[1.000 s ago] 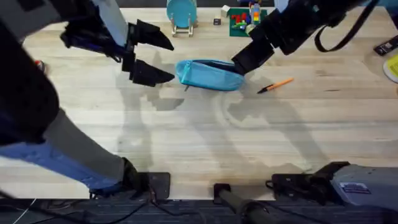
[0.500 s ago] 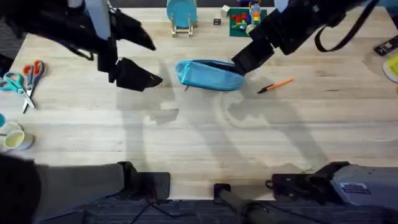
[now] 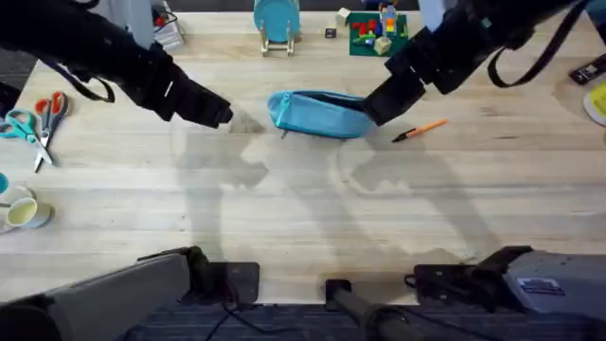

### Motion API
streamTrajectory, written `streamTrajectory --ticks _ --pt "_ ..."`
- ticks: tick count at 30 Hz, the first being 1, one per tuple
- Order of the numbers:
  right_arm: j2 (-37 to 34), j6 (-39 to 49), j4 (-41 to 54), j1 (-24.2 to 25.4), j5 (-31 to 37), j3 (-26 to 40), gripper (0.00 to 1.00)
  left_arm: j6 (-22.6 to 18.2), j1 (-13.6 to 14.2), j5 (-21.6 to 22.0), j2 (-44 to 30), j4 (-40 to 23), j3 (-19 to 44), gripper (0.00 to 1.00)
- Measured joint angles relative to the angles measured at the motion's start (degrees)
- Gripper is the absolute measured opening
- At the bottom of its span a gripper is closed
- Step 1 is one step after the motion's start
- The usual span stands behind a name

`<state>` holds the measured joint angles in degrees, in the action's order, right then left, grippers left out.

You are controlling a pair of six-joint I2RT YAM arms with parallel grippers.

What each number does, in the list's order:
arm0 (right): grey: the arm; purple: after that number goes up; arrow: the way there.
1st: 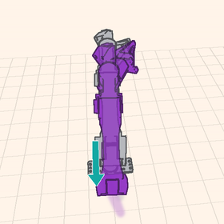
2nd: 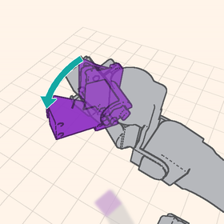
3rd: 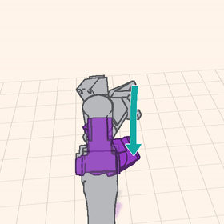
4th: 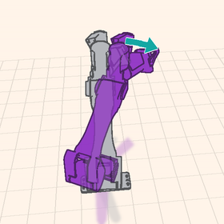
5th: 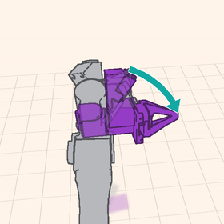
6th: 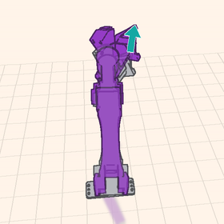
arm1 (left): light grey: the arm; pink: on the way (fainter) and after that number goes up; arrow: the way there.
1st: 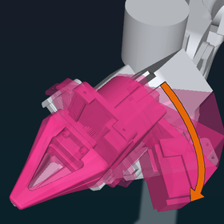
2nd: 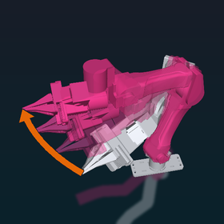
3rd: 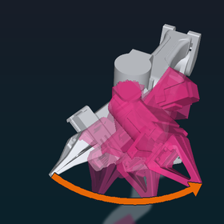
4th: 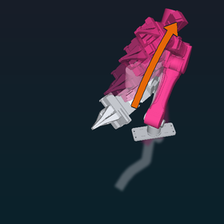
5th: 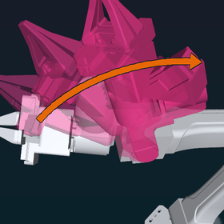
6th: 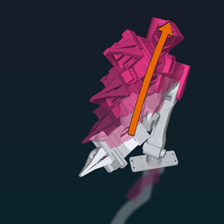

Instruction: Unzip the bag, pick up the pens from the table one at a time and place them inside, then zip the bag closed.

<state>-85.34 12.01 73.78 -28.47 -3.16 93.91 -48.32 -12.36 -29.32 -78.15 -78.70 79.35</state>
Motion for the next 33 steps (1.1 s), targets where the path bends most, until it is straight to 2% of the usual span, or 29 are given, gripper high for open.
streamTrajectory --ticks 1,2,7,8,13,17,27,33 --pt "-0.02 0.23 0.04 0.00 0.01 0.00 0.940 0.49 0.00 0.30 0.04 0.07 0.00 0.995" --pt "-0.01 0.53 0.14 0.00 0.02 0.00 0.831 0.81 0.00 0.47 0.07 0.10 0.00 0.995" --pt "0.00 1.77 1.23 0.03 0.19 0.00 0.105 1.84 0.00 0.70 0.07 0.09 0.00 0.995" --pt "0.00 2.11 1.25 0.16 0.19 0.00 0.053 1.90 0.00 0.70 0.07 0.10 0.00 0.995" --pt "0.00 5.11 1.27 1.85 0.13 0.00 0.031 2.14 0.00 0.70 0.07 0.09 0.00 0.995" --pt "-0.01 8.74 1.27 5.43 -2.35 0.00 0.031 2.27 0.00 0.70 0.07 0.09 0.00 0.995" --pt "-0.18 20.72 1.18 17.49 -17.11 -0.76 0.032 2.27 0.00 0.74 0.07 0.09 0.00 0.995" --pt "-2.45 28.77 1.06 20.31 -23.74 -5.33 0.032 2.28 0.00 0.87 0.07 0.31 0.00 0.995"
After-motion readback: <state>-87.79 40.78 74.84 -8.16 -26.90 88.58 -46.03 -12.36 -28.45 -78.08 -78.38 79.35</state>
